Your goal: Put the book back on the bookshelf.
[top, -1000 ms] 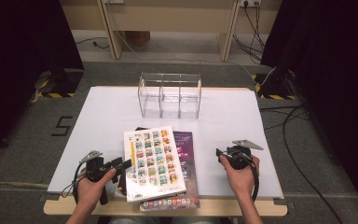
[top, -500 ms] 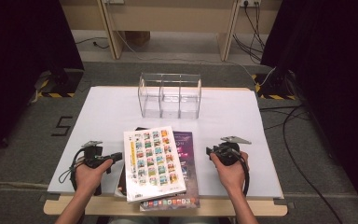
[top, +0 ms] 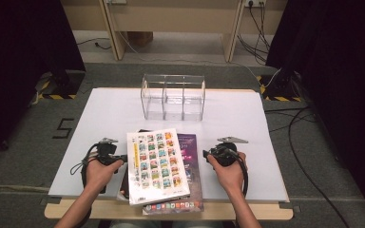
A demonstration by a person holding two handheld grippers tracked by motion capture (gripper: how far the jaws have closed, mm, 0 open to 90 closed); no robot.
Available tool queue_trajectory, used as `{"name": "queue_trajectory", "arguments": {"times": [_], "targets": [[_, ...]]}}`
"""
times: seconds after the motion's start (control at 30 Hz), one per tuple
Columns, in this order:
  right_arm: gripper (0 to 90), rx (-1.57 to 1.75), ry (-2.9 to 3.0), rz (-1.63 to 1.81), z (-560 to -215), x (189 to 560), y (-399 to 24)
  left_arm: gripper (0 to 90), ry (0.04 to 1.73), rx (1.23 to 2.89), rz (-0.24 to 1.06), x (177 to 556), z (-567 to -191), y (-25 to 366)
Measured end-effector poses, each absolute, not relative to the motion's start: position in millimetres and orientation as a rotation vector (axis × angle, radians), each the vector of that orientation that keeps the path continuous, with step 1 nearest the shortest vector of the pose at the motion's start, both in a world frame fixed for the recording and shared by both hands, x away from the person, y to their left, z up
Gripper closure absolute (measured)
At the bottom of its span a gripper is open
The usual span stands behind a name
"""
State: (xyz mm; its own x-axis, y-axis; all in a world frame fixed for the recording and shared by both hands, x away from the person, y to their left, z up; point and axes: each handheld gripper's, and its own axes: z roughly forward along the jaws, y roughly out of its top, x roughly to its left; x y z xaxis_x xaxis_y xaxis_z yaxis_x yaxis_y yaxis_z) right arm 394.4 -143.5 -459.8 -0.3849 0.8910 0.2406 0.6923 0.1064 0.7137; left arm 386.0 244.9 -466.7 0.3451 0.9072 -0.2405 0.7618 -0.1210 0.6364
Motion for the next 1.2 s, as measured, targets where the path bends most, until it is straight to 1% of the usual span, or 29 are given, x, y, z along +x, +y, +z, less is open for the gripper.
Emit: {"name": "queue_trajectory", "arguments": {"times": [0.03, 0.07, 0.1, 0.13, 0.17, 0.2, 0.27, 0.3, 0.37, 0.4, 0.43, 0.47, 0.5, 0.53, 0.57, 0.73, 0.77, 0.87, 0.9, 1.2], "targets": [[59.8, 1.569, 2.144, 1.147, -460, 396, -142, 89.8, 1.418, 1.883, 0.206, 389, -463, 239], [59.7, 1.566, 2.145, 1.144, -460, 396, -141, 89.8, 1.418, 1.883, 0.206, 389, -463, 239], [59.6, 1.568, 2.147, 1.14, -460, 397, -141, 89.7, 1.393, 1.898, 0.124, 392, -459, 224], [59.5, 1.57, 2.149, 1.139, -460, 398, -141, 89.6, 1.393, 1.898, 0.124, 392, -459, 224], [59.3, 1.577, 2.148, 1.139, -460, 399, -142, 89.5, 1.379, 1.972, 0.211, 392, -455, 214], [59.3, 1.577, 2.148, 1.139, -460, 399, -142, 89.5, 1.37, 1.996, 0.257, 392, -453, 208], [58.9, 1.574, 2.142, 1.139, -457, 397, -146, 88.9, 1.375, 1.974, 0.257, 394, -449, 211], [58.8, 1.571, 2.139, 1.135, -456, 396, -149, 88.8, 1.418, 1.961, 0.339, 393, -442, 225], [58.7, 1.57, 2.139, 1.124, -457, 396, -153, 89.0, 1.468, 1.964, 0.378, 392, -440, 240], [58.7, 1.57, 2.139, 1.124, -457, 396, -153, 89.3, 1.468, 1.964, 0.378, 392, -440, 240], [58.7, 1.578, 2.144, 1.121, -459, 398, -154, 89.4, 1.493, 1.988, 0.363, 391, -446, 249], [58.7, 1.578, 2.144, 1.121, -459, 398, -154, 89.5, 1.493, 1.988, 0.363, 391, -446, 249], [58.6, 1.579, 2.147, 1.122, -460, 399, -152, 89.6, 1.508, 1.979, 0.286, 390, -455, 250], [58.6, 1.579, 2.147, 1.122, -460, 399, -152, 89.6, 1.508, 1.979, 0.286, 390, -455, 250], [58.5, 1.576, 2.154, 1.125, -461, 399, -149, 89.7, 1.507, 1.977, 0.233, 390, -463, 247], [57.8, 1.564, 2.174, 1.115, -462, 398, -145, 89.8, 1.511, 1.979, 0.222, 392, -468, 246], [57.6, 1.572, 2.179, 1.108, -463, 398, -144, 89.7, 1.523, 1.964, 0.194, 393, -469, 247], [57.5, 1.581, 2.181, 1.105, -465, 399, -144, 89.8, 1.534, 1.942, 0.171, 394, -471, 248], [57.4, 1.579, 2.185, 1.106, -465, 400, -144, 89.9, 1.54, 1.903, 0.152, 396, -471, 248], [56.9, 1.584, 2.183, 1.119, -464, 402, -144, 89.9, 1.494, 1.907, 0.169, 401, -467, 233]]}}
